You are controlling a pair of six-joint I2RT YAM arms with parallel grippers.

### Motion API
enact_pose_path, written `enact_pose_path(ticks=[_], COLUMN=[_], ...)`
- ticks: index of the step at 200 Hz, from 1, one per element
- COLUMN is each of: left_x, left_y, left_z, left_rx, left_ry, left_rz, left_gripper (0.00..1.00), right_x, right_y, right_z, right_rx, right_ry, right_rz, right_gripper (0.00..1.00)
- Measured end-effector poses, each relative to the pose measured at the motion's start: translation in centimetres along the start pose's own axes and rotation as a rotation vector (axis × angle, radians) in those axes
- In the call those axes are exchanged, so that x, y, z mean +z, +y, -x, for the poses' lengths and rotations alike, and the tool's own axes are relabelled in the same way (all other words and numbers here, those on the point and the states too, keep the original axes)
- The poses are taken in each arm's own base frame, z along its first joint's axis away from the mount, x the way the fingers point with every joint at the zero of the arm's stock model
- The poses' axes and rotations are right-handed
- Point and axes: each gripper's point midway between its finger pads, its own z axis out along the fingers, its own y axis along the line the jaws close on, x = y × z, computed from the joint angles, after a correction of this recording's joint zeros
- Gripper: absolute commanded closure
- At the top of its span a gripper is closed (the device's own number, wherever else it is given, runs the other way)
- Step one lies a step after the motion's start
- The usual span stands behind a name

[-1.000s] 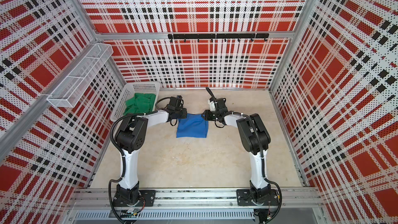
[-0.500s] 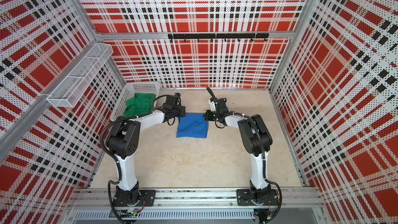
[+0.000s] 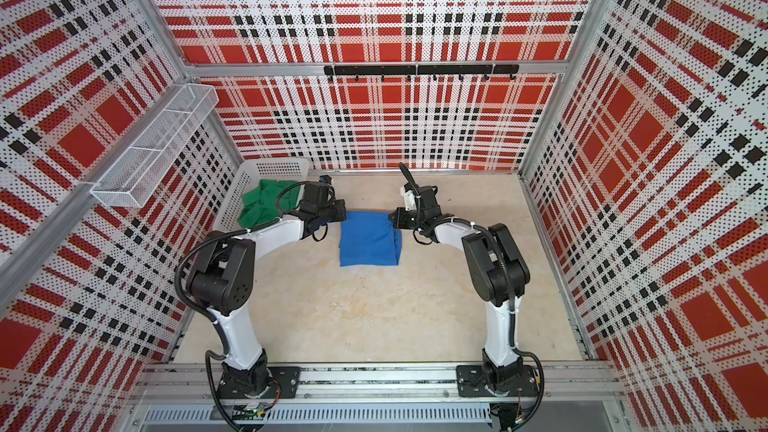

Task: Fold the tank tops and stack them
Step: 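Grasp opposite sides of the folded blue square with both grippers, then lift the folded blue square off the table with both grippers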

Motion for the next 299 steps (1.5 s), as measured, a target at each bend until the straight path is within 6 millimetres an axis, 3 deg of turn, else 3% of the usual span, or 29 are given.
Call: enact_pose_path(ticks=[11,18,39,59,81,95,111,133,161,177,207,228,246,275,299], left_x=[1.4,2.1,3.7,3.8,2.8,1.0,-1.9,-4.4,-3.8,-3.1,-2.1,-1.9,-1.5,0.0,1.9], left_y=[0.6,0.7,0.8,0.7,0.8,0.8,0.8,0.5,-0.4,-0.8,-1.4,-1.9,-2.5,-4.9,-8.4], left_z=[-0.6,-1.0,-1.4,-0.8,0.6,1.2,1.1,-0.9,-6.4,-9.1,-11.3,-11.3,-11.5,-11.0,-10.4], left_rx=[-0.009,-0.014,-0.026,-0.036,-0.047,-0.066,-0.095,-0.129,-0.133,-0.136,-0.135,-0.141,-0.149,-0.160,-0.160], left_ry=[0.018,0.029,0.042,0.027,-0.007,-0.032,-0.060,-0.058,0.049,0.112,0.158,0.148,0.144,0.121,0.103], left_rz=[0.002,0.001,-0.010,-0.022,-0.024,-0.022,-0.029,-0.043,-0.038,-0.033,-0.027,-0.030,-0.038,-0.082,-0.143], left_gripper=[1.00,0.99,0.63,0.29,0.11,0.11,0.19,0.32,0.39,0.50,0.61,0.63,0.63,0.62,0.56], right_x=[0.6,0.9,1.8,2.2,1.7,0.8,-0.8,-3.0,-3.6,-2.9,-1.3,-0.5,-0.4,-1.5,-3.1], right_y=[-0.4,-0.7,-1.7,-2.0,-2.3,-2.2,-1.8,-0.9,0.2,1.1,2.2,0.0,-2.6,-5.2,-8.9], right_z=[-0.1,-0.3,-0.7,-0.3,0.4,0.7,1.0,1.0,-1.5,-3.8,-6.6,-7.9,-8.6,-7.1,-5.6], right_rx=[0.002,0.004,0.008,-0.010,-0.040,-0.055,-0.057,-0.051,-0.045,-0.053,-0.052,-0.028,-0.010,0.011,0.058], right_ry=[0.004,0.006,0.018,0.016,0.000,-0.006,-0.018,-0.030,0.003,0.049,0.093,0.108,0.122,0.086,0.044], right_rz=[-0.003,-0.010,-0.033,-0.049,-0.089,-0.119,-0.144,-0.171,-0.213,-0.237,-0.260,-0.341,-0.423,-0.495,-0.541], right_gripper=[0.90,0.83,0.51,0.35,0.24,0.23,0.23,0.23,0.22,0.22,0.22,0.27,0.39,0.49,0.51])
